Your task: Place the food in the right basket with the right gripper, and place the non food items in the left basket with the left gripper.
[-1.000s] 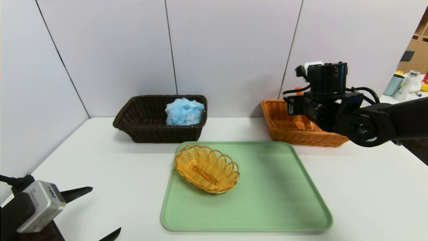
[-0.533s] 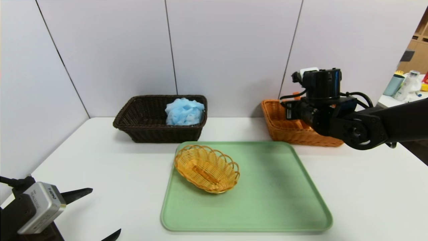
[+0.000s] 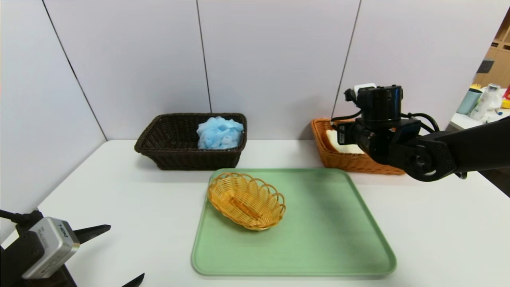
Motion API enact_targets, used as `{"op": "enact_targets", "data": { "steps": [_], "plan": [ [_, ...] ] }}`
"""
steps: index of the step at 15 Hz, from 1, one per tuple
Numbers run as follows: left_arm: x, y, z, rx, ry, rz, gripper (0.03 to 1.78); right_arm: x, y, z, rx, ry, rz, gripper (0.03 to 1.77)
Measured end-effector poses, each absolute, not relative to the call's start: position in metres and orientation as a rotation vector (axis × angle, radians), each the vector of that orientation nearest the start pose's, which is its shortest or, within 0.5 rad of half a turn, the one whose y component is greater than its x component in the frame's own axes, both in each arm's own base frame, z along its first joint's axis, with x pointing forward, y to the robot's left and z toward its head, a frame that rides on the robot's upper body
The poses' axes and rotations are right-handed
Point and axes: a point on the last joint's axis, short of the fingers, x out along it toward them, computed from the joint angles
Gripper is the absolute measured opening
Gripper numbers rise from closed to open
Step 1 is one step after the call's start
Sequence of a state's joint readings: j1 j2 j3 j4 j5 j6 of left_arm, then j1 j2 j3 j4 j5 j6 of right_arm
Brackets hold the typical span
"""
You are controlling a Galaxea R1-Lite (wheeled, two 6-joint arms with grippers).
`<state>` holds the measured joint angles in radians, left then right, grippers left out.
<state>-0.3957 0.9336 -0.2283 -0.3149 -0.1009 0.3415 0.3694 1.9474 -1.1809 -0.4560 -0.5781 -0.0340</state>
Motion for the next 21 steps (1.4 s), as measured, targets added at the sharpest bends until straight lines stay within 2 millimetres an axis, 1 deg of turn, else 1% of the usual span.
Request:
{"op": "enact_targets", "data": {
  "steps": [2,4,9,12,14,16,21],
  "plan": [
    [0.09,-0.04,0.147,0.388,0.301,-0.553,1.69,0.36,0.126,0.184,-0.183,0.277,-0.203,1.25],
    [0.09,-0.04,0.148,0.387,0.299,-0.552,1.69,0.358,0.124,0.191,-0.196,0.264,-0.202,1.36],
    [0.09,-0.04,0.149,0.38,0.293,-0.547,1.69,0.343,0.115,0.222,-0.229,0.196,-0.206,1.52],
    [0.089,-0.039,0.15,0.375,0.283,-0.541,1.69,0.329,0.104,0.239,-0.241,0.162,-0.222,1.58],
    [0.087,-0.038,0.152,0.36,0.271,-0.533,1.69,0.316,0.096,0.249,-0.249,0.144,-0.232,1.61],
    [0.085,-0.036,0.154,0.35,0.257,-0.508,1.69,0.3,0.087,0.255,-0.252,0.136,-0.242,1.63],
    [0.075,-0.027,0.157,0.321,0.214,-0.434,1.69,0.257,0.061,0.253,-0.262,0.15,-0.285,1.67]
  ]
}}
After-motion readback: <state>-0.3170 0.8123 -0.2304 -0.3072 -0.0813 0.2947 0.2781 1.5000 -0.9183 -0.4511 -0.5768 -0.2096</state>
